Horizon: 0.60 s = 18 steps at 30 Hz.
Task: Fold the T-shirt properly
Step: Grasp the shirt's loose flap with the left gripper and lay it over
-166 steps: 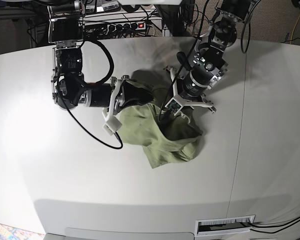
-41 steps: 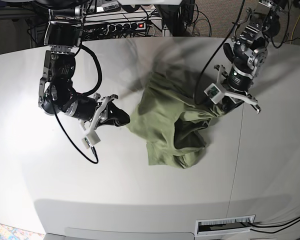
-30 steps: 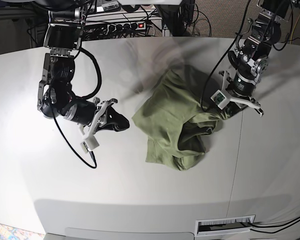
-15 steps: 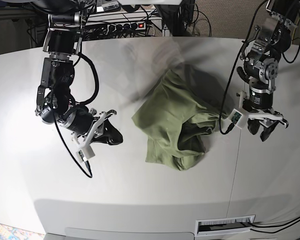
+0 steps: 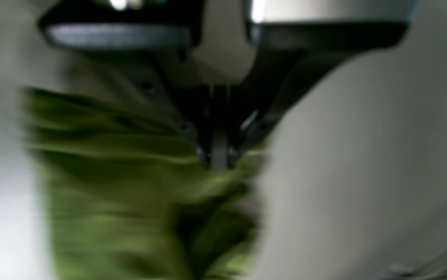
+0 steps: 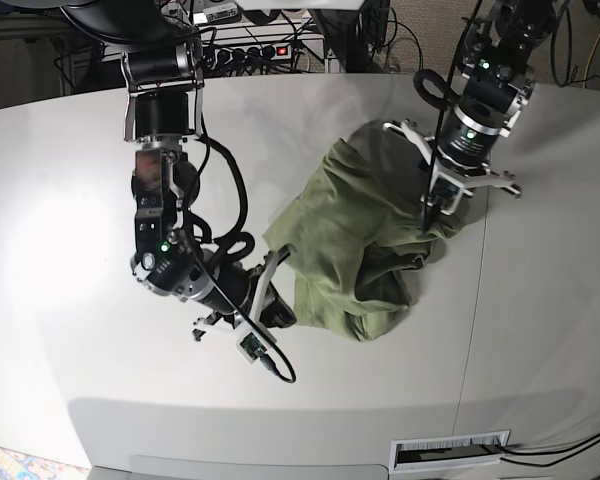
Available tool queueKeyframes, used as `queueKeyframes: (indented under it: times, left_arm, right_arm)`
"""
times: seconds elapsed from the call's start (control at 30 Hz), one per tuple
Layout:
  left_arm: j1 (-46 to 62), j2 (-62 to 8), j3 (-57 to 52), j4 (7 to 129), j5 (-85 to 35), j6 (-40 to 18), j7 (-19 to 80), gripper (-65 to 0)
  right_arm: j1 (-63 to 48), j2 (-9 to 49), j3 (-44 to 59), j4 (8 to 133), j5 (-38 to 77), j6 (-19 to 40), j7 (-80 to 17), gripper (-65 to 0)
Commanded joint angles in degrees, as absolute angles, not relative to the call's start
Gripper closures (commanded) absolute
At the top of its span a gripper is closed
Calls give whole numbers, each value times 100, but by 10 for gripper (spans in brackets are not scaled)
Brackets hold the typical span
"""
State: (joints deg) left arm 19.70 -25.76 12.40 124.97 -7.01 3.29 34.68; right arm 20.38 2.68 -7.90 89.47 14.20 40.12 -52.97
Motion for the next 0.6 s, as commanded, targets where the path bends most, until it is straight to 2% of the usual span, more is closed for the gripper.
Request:
queueKeyframes:
  times: [0.0, 0.13, 0.37, 0.57]
  left_arm:
    - [2003, -2532, 1219, 12606, -869, 220, 3339, 0]
    - [2110, -2165, 1221, 12606, -1481, -272, 3264, 0]
    - [2112, -1603, 1223, 12521, -1846, -458, 3186, 0]
    - [2209, -1232, 1225, 12374, -2128, -735, 3162, 0]
  right_arm:
    - [2259, 268, -788, 8917, 1365, 4000, -5076, 0]
    - [2432, 270, -781, 8300, 1037, 4000, -4674, 0]
    - [2576, 268, -784, 7271, 644, 4000, -3459, 0]
    - [2620, 268, -784, 7032, 464, 4000, -3116, 0]
